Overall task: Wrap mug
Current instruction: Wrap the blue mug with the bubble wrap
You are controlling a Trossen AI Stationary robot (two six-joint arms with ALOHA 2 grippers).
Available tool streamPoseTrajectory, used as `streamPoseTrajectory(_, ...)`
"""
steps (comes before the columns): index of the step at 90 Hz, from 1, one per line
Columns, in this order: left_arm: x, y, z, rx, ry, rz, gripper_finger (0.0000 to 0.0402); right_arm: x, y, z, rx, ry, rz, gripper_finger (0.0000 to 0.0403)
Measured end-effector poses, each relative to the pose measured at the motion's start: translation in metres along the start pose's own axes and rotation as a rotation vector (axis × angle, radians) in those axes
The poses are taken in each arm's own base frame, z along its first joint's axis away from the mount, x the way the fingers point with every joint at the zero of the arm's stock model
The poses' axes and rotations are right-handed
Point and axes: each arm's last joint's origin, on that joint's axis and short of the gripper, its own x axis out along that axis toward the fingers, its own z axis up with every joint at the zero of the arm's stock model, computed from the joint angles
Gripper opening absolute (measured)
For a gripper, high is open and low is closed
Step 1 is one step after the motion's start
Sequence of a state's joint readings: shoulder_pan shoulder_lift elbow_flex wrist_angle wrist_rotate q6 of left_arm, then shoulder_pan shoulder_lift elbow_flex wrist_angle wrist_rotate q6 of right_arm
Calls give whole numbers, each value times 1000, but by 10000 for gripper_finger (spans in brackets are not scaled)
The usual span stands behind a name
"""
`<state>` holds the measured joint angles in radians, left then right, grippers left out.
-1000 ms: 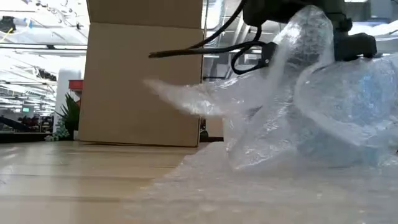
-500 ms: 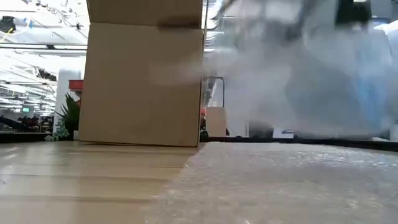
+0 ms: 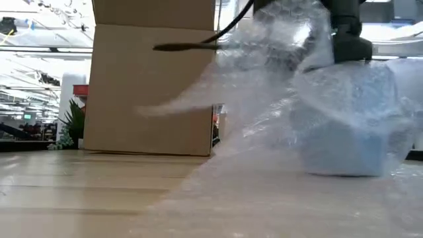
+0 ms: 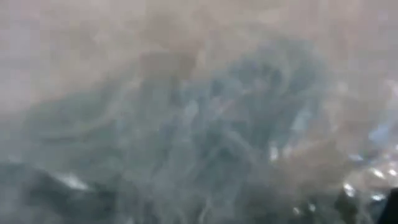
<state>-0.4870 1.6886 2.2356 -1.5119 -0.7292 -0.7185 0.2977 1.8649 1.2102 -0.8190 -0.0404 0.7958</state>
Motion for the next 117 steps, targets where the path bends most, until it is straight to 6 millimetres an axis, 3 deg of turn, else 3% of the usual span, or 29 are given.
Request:
streamPoseTrajectory(17, 0, 0, 0, 0, 1, 1, 146, -9, 0, 2, -10, -8, 29, 108)
streamPoseTrajectory(34, 0, 0, 0, -1, 0, 0, 146, -41, -2, 7, -17, -72, 101, 202)
streamPoseTrajectory(44, 0, 0, 0, -1, 0, 0, 146, -57, -6, 7, -13, -80, 130, 236)
streamPoseTrajectory(79, 0, 0, 0, 0, 0, 0, 146, -106, -11, -6, -15, -49, 142, 226)
streamPoseTrajectory(94, 0, 0, 0, 0, 0, 0, 146, -91, -2, -15, 50, 4, 113, 219)
streamPoseTrajectory(117, 0, 0, 0, 1, 0, 0, 146, -30, 10, -15, 83, 90, -8, 186)
